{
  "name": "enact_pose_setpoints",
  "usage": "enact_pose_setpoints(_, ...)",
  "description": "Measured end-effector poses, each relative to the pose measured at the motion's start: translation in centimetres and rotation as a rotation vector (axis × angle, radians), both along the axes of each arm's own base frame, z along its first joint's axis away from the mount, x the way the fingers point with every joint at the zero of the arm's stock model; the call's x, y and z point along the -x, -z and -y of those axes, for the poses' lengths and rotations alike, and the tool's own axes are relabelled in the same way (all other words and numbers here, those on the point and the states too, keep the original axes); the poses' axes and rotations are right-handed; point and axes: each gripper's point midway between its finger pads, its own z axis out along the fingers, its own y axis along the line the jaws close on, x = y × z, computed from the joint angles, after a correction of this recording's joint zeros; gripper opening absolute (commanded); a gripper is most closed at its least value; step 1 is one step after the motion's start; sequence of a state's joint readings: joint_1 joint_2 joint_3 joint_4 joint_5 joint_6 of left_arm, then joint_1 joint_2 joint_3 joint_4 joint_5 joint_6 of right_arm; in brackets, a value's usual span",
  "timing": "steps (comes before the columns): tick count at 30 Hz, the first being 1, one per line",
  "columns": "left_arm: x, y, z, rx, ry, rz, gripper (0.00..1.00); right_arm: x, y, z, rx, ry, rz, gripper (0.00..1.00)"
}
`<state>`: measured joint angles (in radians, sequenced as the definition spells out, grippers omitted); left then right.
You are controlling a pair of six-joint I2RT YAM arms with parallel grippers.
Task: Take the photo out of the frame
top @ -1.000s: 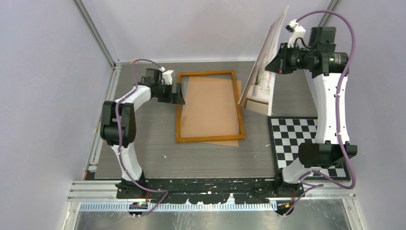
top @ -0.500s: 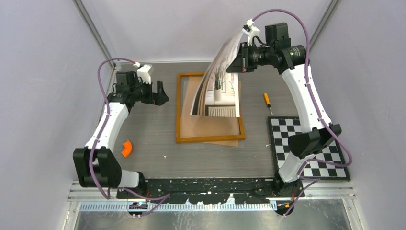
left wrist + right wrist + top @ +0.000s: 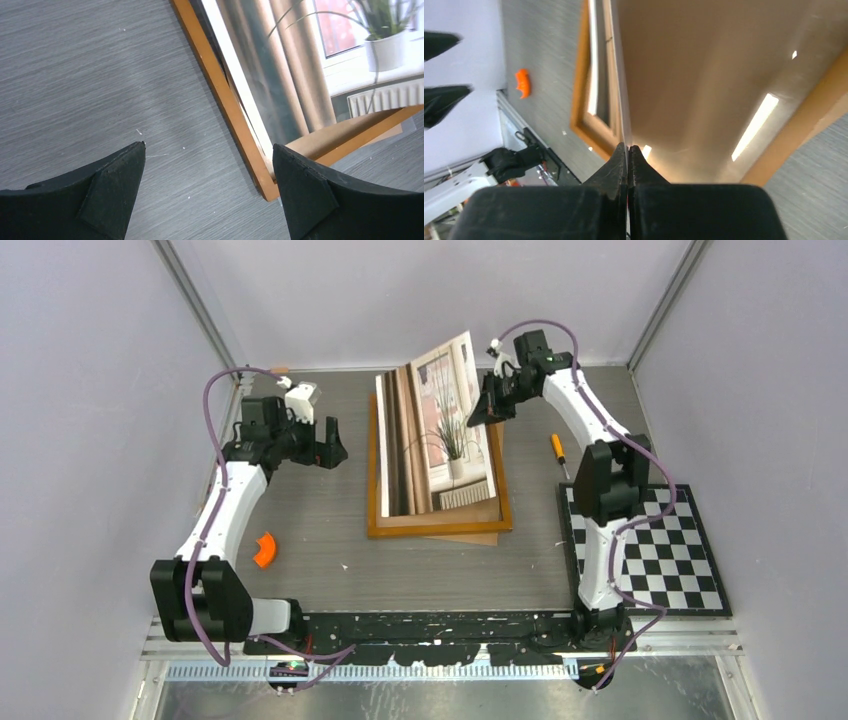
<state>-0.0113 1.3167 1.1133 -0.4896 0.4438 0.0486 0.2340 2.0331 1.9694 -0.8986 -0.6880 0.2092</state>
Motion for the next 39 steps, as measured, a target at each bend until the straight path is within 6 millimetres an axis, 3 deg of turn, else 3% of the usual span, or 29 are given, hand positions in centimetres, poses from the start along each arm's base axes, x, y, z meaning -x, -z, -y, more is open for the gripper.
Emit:
enact_pose_setpoints(4, 0.3, 0.8, -0.1, -0.007, 0.003, -0.017, 1.0, -1.6, 6.7, 1.9, 0.08, 0.04, -0.118, 0.0)
enact_pose_setpoints(8, 0.4, 1.0, -0.1, -0.007, 0.003, -0.021, 1.0, -2.2, 9.8, 3.6, 0.144, 0.053, -0.153, 0.0)
enact_pose_setpoints(16, 0.2, 1.0, -1.3, -0.006, -0.031, -0.022, 1.0, -2.5, 11.1, 4.6, 0.197, 0.022, -0.135, 0.0)
enact_pose_setpoints(25, 0.3, 1.4, -1.5, -0.003, -0.037, -0.031, 1.0, -1.9, 13.3, 3.3, 0.218, -0.043, -0.158, 0.02)
enact_pose_setpoints(30, 0.4, 1.8, -1.7, -0.001, -0.042, -0.04, 1.0, -1.6, 13.4, 2.2, 0.216, -0.059, -0.156, 0.03)
enact_pose_setpoints(33, 0.4, 1.7, -1.9, 0.001, -0.045, -0.04, 1.0, -1.6, 13.6, 1.8, 0.211, -0.046, -0.161, 0.25)
enact_pose_setpoints(39, 0.4, 1.7, -1.9, 0.007, -0.047, -0.041, 1.0, -2.0, 14.2, 2.0, 0.234, -0.012, -0.16, 0.52)
